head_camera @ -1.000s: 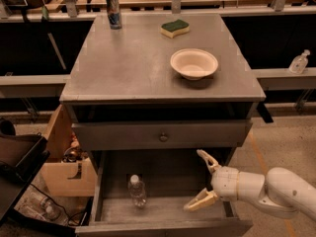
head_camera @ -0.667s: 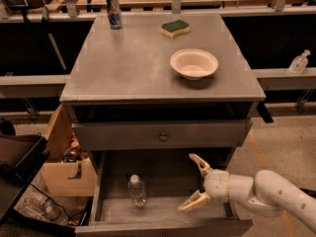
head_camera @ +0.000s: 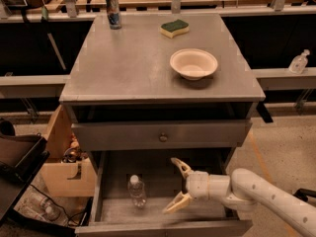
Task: Pick water bottle from middle drawer and place on counter
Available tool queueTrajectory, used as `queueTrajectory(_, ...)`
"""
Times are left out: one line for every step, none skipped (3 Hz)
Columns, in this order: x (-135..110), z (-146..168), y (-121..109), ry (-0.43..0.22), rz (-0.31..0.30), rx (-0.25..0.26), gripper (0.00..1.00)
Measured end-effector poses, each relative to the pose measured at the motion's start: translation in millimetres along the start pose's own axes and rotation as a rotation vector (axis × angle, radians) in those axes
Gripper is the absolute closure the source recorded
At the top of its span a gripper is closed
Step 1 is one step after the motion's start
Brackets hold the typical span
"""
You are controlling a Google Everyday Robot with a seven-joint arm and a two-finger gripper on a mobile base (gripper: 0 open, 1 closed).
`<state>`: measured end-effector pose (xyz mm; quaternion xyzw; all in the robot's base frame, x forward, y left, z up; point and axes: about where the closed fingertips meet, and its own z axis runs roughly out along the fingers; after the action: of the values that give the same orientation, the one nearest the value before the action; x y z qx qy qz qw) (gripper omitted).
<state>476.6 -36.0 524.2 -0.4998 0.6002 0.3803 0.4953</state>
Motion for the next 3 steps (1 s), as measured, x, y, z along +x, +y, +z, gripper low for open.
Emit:
queueTrajectory(5.1,32.1,0.2,0.002,0.01,-0.052,0.0)
queueTrajectory(7.1,71.4,3.8,-0.011,0.019,-0.127,0.0)
queueTrajectory(4.7,94.7,7.6,-0.037,0.021,-0.173,0.0)
